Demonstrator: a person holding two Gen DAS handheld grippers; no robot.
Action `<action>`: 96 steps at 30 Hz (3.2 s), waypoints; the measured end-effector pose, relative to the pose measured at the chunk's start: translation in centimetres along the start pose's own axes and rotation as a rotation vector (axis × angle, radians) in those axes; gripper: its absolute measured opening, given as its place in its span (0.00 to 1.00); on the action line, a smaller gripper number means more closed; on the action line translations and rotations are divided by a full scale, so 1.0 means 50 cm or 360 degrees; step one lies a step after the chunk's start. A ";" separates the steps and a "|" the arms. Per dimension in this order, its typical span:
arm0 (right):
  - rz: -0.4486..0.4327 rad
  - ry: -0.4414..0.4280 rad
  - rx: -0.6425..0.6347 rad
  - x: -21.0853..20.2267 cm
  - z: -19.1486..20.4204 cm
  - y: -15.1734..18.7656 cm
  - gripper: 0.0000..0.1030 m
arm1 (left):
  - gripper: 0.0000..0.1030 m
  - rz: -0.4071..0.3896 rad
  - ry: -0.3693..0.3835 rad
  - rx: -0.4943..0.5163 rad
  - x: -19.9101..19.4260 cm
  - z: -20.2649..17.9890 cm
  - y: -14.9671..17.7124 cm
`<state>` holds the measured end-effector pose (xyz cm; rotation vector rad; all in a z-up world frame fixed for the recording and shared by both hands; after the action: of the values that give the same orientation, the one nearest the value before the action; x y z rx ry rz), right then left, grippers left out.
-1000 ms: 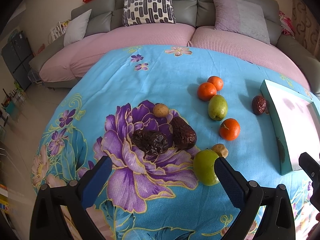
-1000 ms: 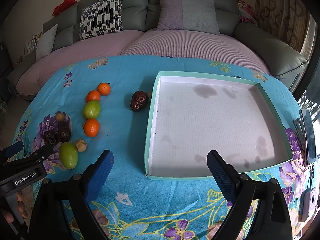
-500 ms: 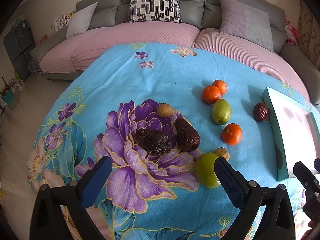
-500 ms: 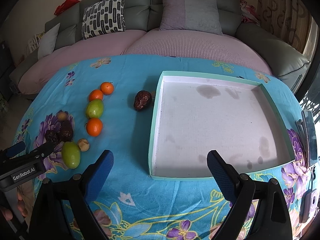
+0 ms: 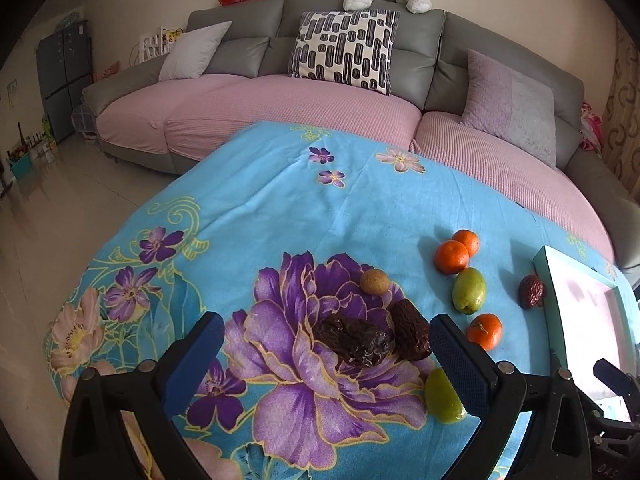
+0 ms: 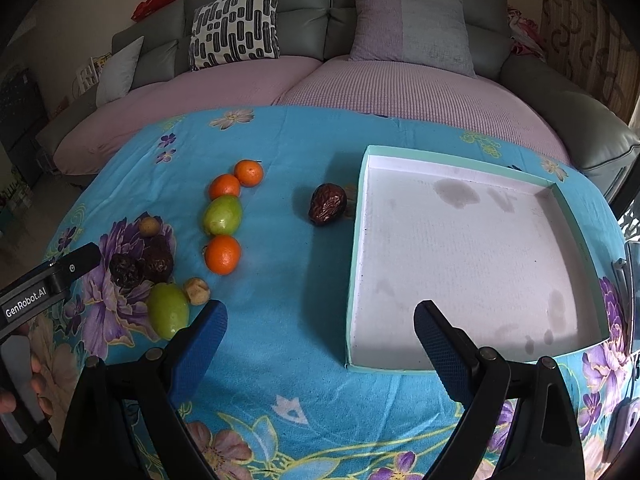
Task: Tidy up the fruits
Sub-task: 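Grasp a dark dried date with the left tool while the right tool grasps the green apple, then lift the date with the left tool while the right tool carries the apple over the tray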
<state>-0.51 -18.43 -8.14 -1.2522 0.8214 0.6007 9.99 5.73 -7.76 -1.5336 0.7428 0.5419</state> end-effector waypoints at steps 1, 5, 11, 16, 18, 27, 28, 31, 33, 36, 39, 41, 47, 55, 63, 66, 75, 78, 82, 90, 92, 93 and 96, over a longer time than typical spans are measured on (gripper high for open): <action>0.0002 -0.0035 -0.0020 0.003 0.016 -0.001 0.92 | 1.00 -0.0011 0.0013 -0.0016 0.002 0.006 -0.004; 0.0010 -0.0152 -0.0124 0.017 0.089 -0.004 0.92 | 1.00 0.0027 0.0106 -0.0065 0.024 0.014 -0.002; 0.0100 -0.0290 -0.0244 0.055 0.176 0.012 0.92 | 1.00 0.0231 0.0170 -0.0050 0.075 0.000 0.031; 0.0188 -0.0329 -0.0286 0.090 0.212 0.034 0.83 | 0.98 0.0374 0.0197 -0.0115 0.116 -0.004 0.053; 0.0221 -0.0330 -0.0299 0.103 0.220 0.041 0.81 | 0.90 0.0409 0.0201 -0.0144 0.128 -0.001 0.057; 0.0297 -0.0413 -0.0352 0.131 0.251 0.057 0.51 | 0.56 0.0494 0.0347 -0.0175 0.146 -0.033 0.072; 0.0296 -0.0428 -0.0359 0.132 0.257 0.057 0.46 | 0.50 0.0503 0.0370 -0.0182 0.147 -0.038 0.072; 0.0290 -0.0447 -0.0367 0.130 0.265 0.057 0.40 | 0.49 0.0502 0.0376 -0.0173 0.149 -0.045 0.074; 0.0289 -0.0451 -0.0366 0.130 0.265 0.056 0.40 | 0.49 0.0501 0.0382 -0.0190 0.151 -0.045 0.073; 0.0292 -0.0460 -0.0357 0.128 0.264 0.056 0.40 | 0.49 0.0497 0.0399 -0.0233 0.148 -0.040 0.073; 0.0292 -0.0462 -0.0354 0.128 0.265 0.057 0.40 | 0.48 0.0485 0.0398 -0.0237 0.144 -0.038 0.075; 0.0294 -0.0471 -0.0345 0.126 0.263 0.057 0.40 | 0.48 0.0477 0.0397 -0.0251 0.140 -0.036 0.074; 0.0281 -0.0494 -0.0314 0.118 0.255 0.053 0.40 | 0.48 0.0410 0.0366 -0.0311 0.115 -0.012 0.060; 0.0193 -0.0520 -0.0271 0.086 0.240 0.027 0.40 | 0.48 0.0293 0.0319 -0.0346 0.067 0.004 0.023; 0.0007 -0.0370 -0.0173 0.053 0.161 -0.036 0.40 | 0.48 0.0188 0.0320 -0.0319 0.015 -0.029 -0.022; -0.0095 -0.0243 -0.0099 0.035 0.095 -0.074 0.40 | 0.48 0.0183 0.0329 -0.0295 0.011 -0.054 -0.034; -0.0228 0.0055 0.0224 0.018 -0.128 -0.132 0.40 | 0.48 0.0192 0.0457 -0.0140 0.016 -0.210 -0.060; -0.0246 0.0177 0.0322 0.010 -0.208 -0.133 0.40 | 0.48 0.0219 0.0539 -0.0047 0.022 -0.292 -0.055; -0.0258 0.0318 0.0467 -0.006 -0.302 -0.118 0.40 | 0.48 0.0242 0.0681 0.0094 0.020 -0.411 -0.043; -0.0285 0.0564 0.0748 -0.057 -0.452 -0.072 0.40 | 0.48 0.0318 0.0935 0.0447 0.011 -0.622 0.019; -0.0288 0.0608 0.0806 -0.064 -0.479 -0.064 0.40 | 0.48 0.0342 0.0965 0.0505 0.018 -0.655 0.036; -0.0280 0.0621 0.0825 -0.064 -0.491 -0.061 0.40 | 0.48 0.0350 0.0977 0.0528 0.021 -0.668 0.043; -0.0254 0.0654 0.0855 -0.060 -0.516 -0.056 0.40 | 0.48 0.0380 0.0990 0.0562 0.039 -0.691 0.060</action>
<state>-5.43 -44.04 -6.70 -0.9361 1.1204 -0.0242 6.04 -28.77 -7.61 -1.2846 1.4309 0.0788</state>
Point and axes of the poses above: each gripper's, at about its wrist camera, not at the fingertips, and x roughly the way its jaws point, z to its left, y to its underside, the point moved 10 cm from there along x, roughly the way its jaws point, and after that the axes turned 1 degree about x, right-handed, at the moved point
